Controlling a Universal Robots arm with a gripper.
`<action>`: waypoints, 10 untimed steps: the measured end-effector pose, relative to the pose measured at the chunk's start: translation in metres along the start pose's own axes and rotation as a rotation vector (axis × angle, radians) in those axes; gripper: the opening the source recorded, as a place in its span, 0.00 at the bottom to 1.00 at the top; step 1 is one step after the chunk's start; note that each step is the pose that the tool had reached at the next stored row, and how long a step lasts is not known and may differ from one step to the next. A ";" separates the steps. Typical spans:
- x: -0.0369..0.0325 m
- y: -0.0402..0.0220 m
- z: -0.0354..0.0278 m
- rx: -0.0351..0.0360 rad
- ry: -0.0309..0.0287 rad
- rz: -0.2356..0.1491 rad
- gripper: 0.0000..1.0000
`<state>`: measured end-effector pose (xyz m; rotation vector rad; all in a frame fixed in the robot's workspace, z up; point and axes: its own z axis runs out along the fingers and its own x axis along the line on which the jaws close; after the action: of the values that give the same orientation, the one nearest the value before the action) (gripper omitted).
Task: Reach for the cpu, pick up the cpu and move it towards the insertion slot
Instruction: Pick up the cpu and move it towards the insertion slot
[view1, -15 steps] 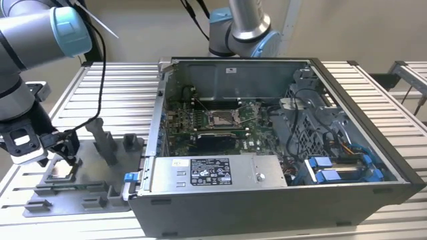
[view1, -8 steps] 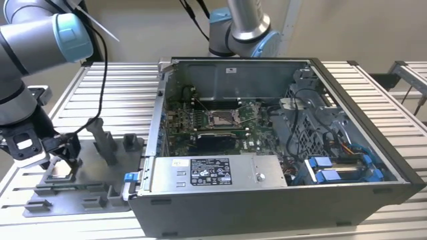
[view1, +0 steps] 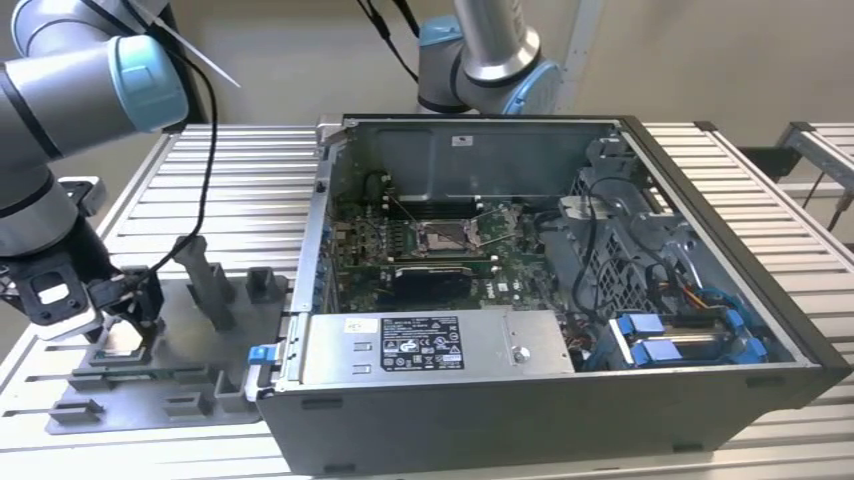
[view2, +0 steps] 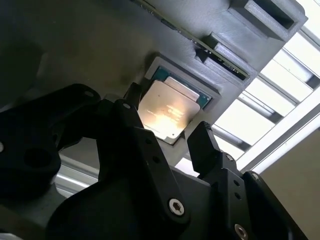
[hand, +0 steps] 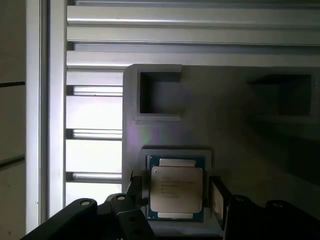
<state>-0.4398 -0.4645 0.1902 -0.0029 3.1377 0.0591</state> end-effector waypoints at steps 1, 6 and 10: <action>0.0000 0.0000 0.0003 0.0001 0.0001 0.000 1.00; 0.0000 -0.0001 0.0018 -0.0001 -0.0001 0.000 1.00; 0.0000 -0.0001 0.0021 -0.0001 -0.0004 0.000 1.00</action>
<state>-0.4398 -0.4645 0.1881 -0.0029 3.1373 0.0592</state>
